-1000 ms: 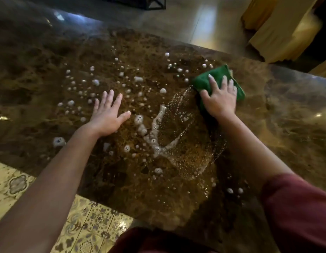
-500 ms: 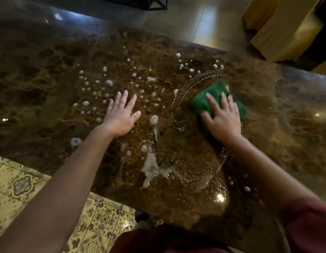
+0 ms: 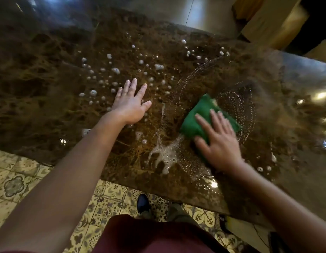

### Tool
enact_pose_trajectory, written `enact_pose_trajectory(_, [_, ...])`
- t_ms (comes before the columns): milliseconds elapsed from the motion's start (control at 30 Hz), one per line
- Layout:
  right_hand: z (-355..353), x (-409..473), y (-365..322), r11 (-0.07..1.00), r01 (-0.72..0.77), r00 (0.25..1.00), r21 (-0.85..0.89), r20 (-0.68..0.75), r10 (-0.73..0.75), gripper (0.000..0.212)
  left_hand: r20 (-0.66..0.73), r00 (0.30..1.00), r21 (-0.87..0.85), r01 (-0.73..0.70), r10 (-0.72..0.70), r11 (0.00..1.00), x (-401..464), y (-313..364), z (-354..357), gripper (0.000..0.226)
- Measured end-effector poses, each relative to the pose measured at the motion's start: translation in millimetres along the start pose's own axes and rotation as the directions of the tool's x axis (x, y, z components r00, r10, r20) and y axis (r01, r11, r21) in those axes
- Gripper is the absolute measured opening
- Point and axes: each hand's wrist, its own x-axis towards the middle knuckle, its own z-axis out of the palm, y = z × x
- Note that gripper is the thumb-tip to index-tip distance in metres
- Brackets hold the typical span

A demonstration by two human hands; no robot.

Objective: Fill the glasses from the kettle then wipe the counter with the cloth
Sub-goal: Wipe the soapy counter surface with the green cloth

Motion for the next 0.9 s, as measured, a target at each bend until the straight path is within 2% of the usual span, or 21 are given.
enact_pose_trajectory(100, [-20,69,45,0.957,-0.285,0.954,0.052,-0.080,0.288,0.073,0.000,1.000,0.005,-0.005,0.005,1.000,0,-1,1,0.068])
enact_pose_trajectory(200, [-28,108,44,0.892,-0.437,0.887,0.118,-0.109,0.449,0.073,-0.006,1.000,0.009,-0.009,0.009,1.000,-2,1,3,0.066])
enact_pose_trajectory(267, [-17,98,7,0.913,-0.400,0.907,0.084,-0.109,0.408,0.072,-0.015,1.000,0.014,-0.021,0.021,1.000,-3,2,3,0.066])
enact_pose_trajectory(367, [10,36,-56,0.988,-0.148,0.986,0.039,-0.076,0.151,0.070,-0.017,0.999,0.009,-0.026,0.027,1.000,-2,2,3,0.066])
enact_pose_trajectory(433, [18,-14,-68,1.000,-0.015,0.999,0.021,-0.034,0.016,0.067,-0.019,1.000,0.010,-0.022,0.022,1.000,-2,2,2,0.067])
enact_pose_trajectory(467, [20,-36,-62,1.000,-0.002,1.000,0.003,-0.029,0.002,0.065,-0.019,1.000,0.014,-0.021,0.021,1.000,-1,2,2,0.067])
enact_pose_trajectory(500, [19,-53,-49,0.999,-0.033,0.999,-0.020,-0.041,0.032,0.064,-0.020,1.000,0.018,-0.018,0.019,1.000,-1,3,3,0.066])
enact_pose_trajectory(567, [13,-73,-10,0.981,-0.190,0.978,-0.026,-0.087,0.187,0.064,-0.025,1.000,0.034,0.001,0.000,0.999,0,10,4,0.065])
enact_pose_trajectory(667, [0,-77,54,0.896,-0.445,0.887,0.021,-0.128,0.443,0.067,-0.033,0.998,0.051,0.062,-0.060,0.997,-1,24,1,0.065])
enact_pose_trajectory(733, [-9,-70,82,0.823,-0.559,0.811,0.104,-0.136,0.569,0.071,-0.026,0.997,0.052,0.068,-0.067,0.996,-1,26,0,0.065])
enact_pose_trajectory(833, [-11,-67,85,0.741,-0.637,0.734,0.213,-0.126,0.668,0.077,-0.032,0.999,0.059,0.040,-0.039,0.997,-1,21,4,0.066])
enact_pose_trajectory(900, [1,-73,55,0.763,-0.609,0.755,0.216,-0.138,0.641,0.077,-0.040,0.998,0.065,0.046,-0.043,0.997,1,20,7,0.066])
